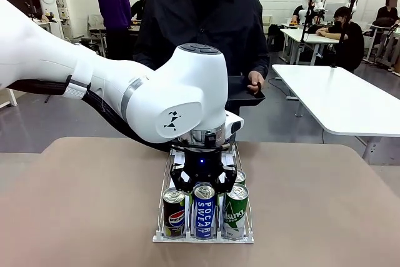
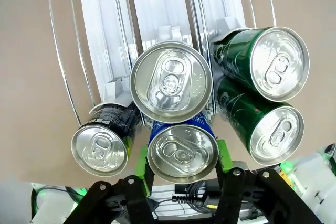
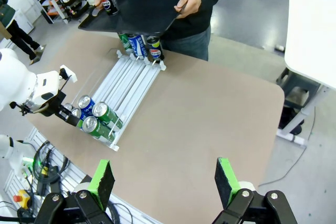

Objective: Retrieve and hand over the desired beverage to the person.
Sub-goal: Pick up another can of the same type that the person held from the Automatic Can Dispenser.

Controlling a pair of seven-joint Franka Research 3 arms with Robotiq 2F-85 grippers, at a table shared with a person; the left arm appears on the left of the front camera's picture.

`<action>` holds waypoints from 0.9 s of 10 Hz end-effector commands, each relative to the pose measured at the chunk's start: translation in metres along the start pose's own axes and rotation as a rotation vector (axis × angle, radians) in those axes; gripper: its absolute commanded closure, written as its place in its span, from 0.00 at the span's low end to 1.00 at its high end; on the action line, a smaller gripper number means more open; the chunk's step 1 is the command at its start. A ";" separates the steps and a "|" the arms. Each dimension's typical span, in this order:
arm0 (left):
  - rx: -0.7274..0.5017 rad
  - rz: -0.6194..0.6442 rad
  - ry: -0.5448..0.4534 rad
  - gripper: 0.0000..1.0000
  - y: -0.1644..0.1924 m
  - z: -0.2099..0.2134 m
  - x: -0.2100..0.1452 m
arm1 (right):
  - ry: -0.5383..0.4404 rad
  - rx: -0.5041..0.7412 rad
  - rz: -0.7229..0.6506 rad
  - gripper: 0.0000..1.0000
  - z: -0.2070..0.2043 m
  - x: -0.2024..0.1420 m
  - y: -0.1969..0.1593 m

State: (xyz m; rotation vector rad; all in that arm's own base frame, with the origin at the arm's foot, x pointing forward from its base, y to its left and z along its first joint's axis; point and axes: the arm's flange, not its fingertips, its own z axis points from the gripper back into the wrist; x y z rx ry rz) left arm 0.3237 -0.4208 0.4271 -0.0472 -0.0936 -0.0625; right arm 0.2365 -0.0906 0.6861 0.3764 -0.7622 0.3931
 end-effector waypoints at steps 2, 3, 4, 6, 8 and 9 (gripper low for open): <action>0.005 0.009 0.010 1.00 -0.007 -0.001 -0.001 | -0.004 0.029 0.012 0.00 -0.001 0.001 0.000; 0.005 0.004 0.011 1.00 -0.007 -0.001 -0.001 | -0.004 0.029 0.012 0.00 -0.001 0.001 0.000; 0.009 0.001 0.015 1.00 -0.007 0.000 -0.002 | -0.004 0.029 0.012 0.00 -0.001 0.001 0.000; 0.020 -0.006 0.029 1.00 -0.008 0.012 -0.008 | -0.004 0.029 0.012 0.00 -0.001 0.001 0.000; 0.014 -0.022 -0.007 1.00 -0.008 0.050 -0.017 | -0.004 0.029 0.012 0.00 -0.001 0.001 0.000; 0.003 -0.023 -0.051 1.00 -0.005 0.077 -0.020 | -0.004 0.029 0.012 0.00 -0.001 0.001 0.000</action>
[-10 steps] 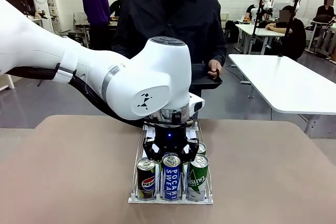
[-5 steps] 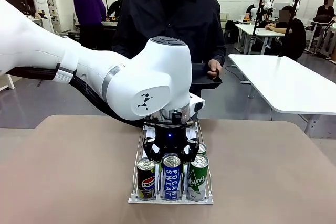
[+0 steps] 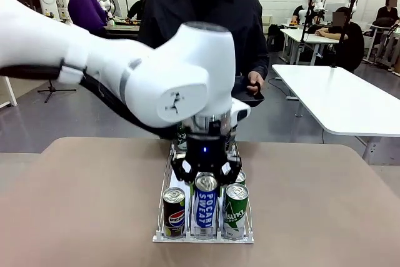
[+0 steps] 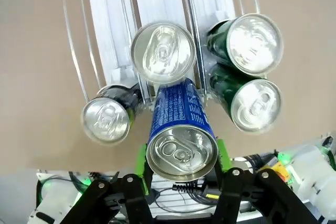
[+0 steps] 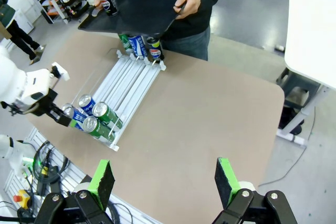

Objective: Retrieve and hand over the desired beverage to the person.
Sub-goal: Pick up another can of the same type that the person held from the Automatic Can Dispenser.

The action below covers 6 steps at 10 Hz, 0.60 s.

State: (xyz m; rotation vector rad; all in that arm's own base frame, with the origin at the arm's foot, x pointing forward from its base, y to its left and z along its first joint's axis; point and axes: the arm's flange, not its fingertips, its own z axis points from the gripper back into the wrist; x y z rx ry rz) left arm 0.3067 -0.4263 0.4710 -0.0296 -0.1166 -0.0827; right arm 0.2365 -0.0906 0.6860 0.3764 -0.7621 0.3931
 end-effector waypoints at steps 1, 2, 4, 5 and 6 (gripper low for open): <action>-0.029 0.002 -0.080 1.00 0.008 0.064 -0.008 | -0.004 0.029 0.012 0.00 -0.001 0.001 0.000; -0.031 0.005 -0.124 1.00 0.012 0.087 -0.007 | -0.004 0.029 0.012 0.00 -0.001 0.001 0.000; -0.020 0.008 -0.198 1.00 0.016 0.143 -0.004 | -0.004 0.029 0.012 0.00 -0.001 0.001 0.000; -0.013 0.011 -0.213 1.00 0.017 0.170 0.001 | -0.004 0.029 0.012 0.00 -0.001 0.001 0.000; -0.007 0.014 -0.238 1.00 0.018 0.198 0.005 | -0.004 0.029 0.012 0.00 -0.001 0.001 0.000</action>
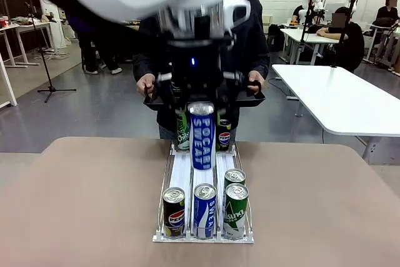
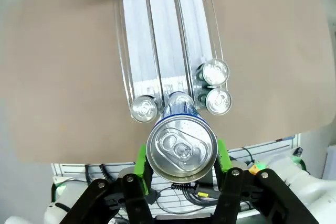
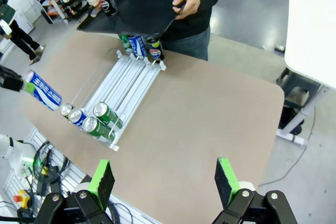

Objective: Retrieve and hand over the desired beverage to the person.
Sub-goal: Pick up another can of the same type that the person held from the Automatic Can Dispenser, then place the picked can on the Handle tray extended by the person.

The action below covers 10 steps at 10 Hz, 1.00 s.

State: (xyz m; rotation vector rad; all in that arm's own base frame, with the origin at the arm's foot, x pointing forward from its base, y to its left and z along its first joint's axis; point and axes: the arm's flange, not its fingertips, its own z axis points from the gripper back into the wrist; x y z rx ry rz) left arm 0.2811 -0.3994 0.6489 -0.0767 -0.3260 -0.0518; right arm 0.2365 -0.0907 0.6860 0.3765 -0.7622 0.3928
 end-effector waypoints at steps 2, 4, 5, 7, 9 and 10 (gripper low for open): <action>0.037 -0.008 -0.073 1.00 -0.005 0.043 0.031 | -0.004 0.029 0.012 0.00 -0.001 0.001 0.000; 0.043 0.008 -0.079 1.00 -0.002 0.053 0.039 | -0.004 0.029 0.012 0.00 -0.001 0.001 0.000; 0.039 0.014 -0.070 1.00 0.004 0.056 0.041 | -0.004 0.029 0.012 0.00 -0.001 0.001 0.000; 0.017 0.010 -0.067 1.00 0.005 0.050 0.034 | -0.004 0.029 0.012 0.00 -0.001 0.001 0.000; 0.017 0.010 -0.067 1.00 0.005 0.050 0.034 | -0.004 0.029 0.012 0.00 -0.001 0.001 0.000; 0.017 0.010 -0.067 1.00 0.005 0.050 0.034 | -0.004 0.029 0.012 0.00 -0.001 0.001 0.000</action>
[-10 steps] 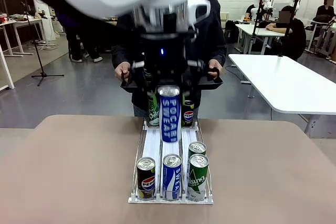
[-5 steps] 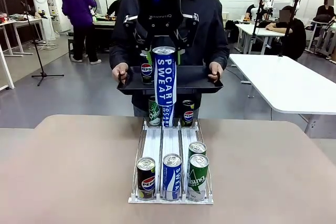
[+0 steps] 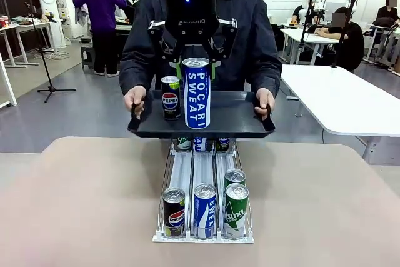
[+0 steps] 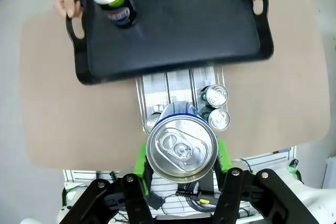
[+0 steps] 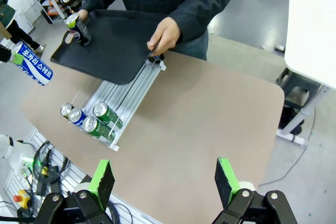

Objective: Retrieve and hand over the desired beverage to the person.
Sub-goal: Place the picked can on the Handle tray extended by the person.

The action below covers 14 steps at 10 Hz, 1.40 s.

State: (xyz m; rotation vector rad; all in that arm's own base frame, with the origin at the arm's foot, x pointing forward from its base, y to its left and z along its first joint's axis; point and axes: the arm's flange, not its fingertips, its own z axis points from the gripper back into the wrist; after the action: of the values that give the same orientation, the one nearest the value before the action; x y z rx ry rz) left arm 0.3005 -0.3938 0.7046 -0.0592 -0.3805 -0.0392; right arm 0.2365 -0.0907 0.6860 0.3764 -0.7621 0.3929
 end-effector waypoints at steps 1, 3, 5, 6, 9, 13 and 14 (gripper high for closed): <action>-0.004 0.002 -0.012 1.00 0.002 0.003 -0.002 | -0.004 0.029 0.012 0.00 -0.001 0.001 0.000; -0.004 0.002 -0.012 1.00 0.002 0.003 -0.002 | -0.004 0.029 0.012 0.00 -0.001 0.001 0.000; -0.004 0.002 -0.012 1.00 0.002 0.003 -0.002 | -0.004 0.029 0.012 0.00 -0.001 0.001 0.000; -0.004 0.002 -0.012 1.00 0.002 0.003 -0.002 | -0.004 0.029 0.012 0.00 -0.001 0.001 0.000; -0.004 0.002 -0.012 1.00 0.002 0.003 -0.002 | -0.004 0.029 0.012 0.00 -0.001 0.001 0.000; 0.005 -0.053 -0.002 0.43 -0.027 -0.040 0.046 | -0.004 0.029 0.012 0.00 -0.001 0.001 0.000; 0.005 -0.056 -0.012 0.43 -0.035 -0.050 0.056 | -0.004 0.029 0.012 0.00 -0.001 0.001 0.000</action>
State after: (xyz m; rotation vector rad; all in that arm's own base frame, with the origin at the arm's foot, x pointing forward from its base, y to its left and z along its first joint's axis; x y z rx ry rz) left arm 0.3576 -0.4174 0.6675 -0.0445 -0.3548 -0.0768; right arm 0.2365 -0.0907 0.6860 0.3764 -0.7623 0.3930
